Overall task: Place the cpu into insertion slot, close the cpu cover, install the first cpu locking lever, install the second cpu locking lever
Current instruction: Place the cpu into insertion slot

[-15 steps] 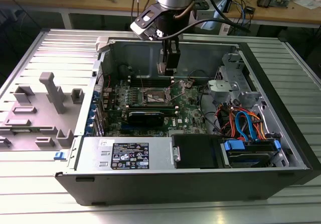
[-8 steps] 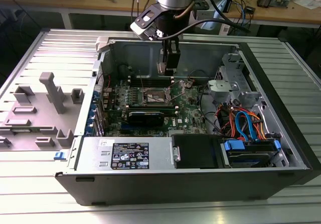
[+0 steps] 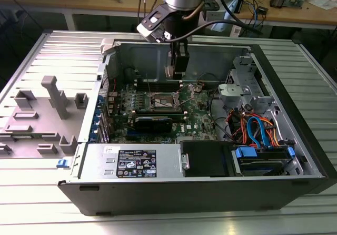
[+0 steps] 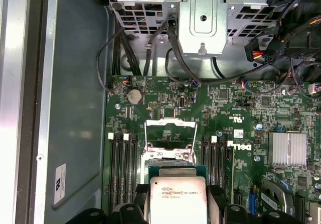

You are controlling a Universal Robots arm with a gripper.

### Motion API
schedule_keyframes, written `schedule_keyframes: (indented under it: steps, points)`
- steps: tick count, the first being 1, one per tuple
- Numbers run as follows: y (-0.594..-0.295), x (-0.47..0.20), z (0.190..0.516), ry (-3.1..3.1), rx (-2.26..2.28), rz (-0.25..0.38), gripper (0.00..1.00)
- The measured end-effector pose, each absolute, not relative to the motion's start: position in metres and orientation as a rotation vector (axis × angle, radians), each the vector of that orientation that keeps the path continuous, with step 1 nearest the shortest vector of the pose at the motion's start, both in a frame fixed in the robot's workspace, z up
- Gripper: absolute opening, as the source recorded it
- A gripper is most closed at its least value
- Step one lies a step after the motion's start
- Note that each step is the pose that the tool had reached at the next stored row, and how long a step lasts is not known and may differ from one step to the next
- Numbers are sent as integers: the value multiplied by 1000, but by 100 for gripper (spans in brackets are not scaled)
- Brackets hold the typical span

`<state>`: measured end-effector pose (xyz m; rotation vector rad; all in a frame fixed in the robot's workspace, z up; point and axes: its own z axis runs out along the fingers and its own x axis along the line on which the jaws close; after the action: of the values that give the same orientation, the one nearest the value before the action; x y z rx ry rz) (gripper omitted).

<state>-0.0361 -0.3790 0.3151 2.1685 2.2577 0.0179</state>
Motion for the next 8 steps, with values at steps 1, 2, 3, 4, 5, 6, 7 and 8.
schedule_keyframes:
  steps: [1, 2, 3, 4, 5, 6, 7, 8]
  points:
    - [-379, -37, 314, 2255, 2166, 24, 54]
    - [-379, -38, 313, 2251, 2162, 31, 54]
    - [-379, -39, 313, 2249, 2160, 36, 54]
    - [-379, -40, 311, 2245, 2156, 44, 54]
    - [-379, -41, 311, 2243, 2154, 47, 54]
    - [-379, -41, 311, 2243, 2154, 48, 54]
    - [-379, -41, 310, 2243, 2154, 48, 54]
    - [-379, -42, 310, 2243, 2154, 48, 54]
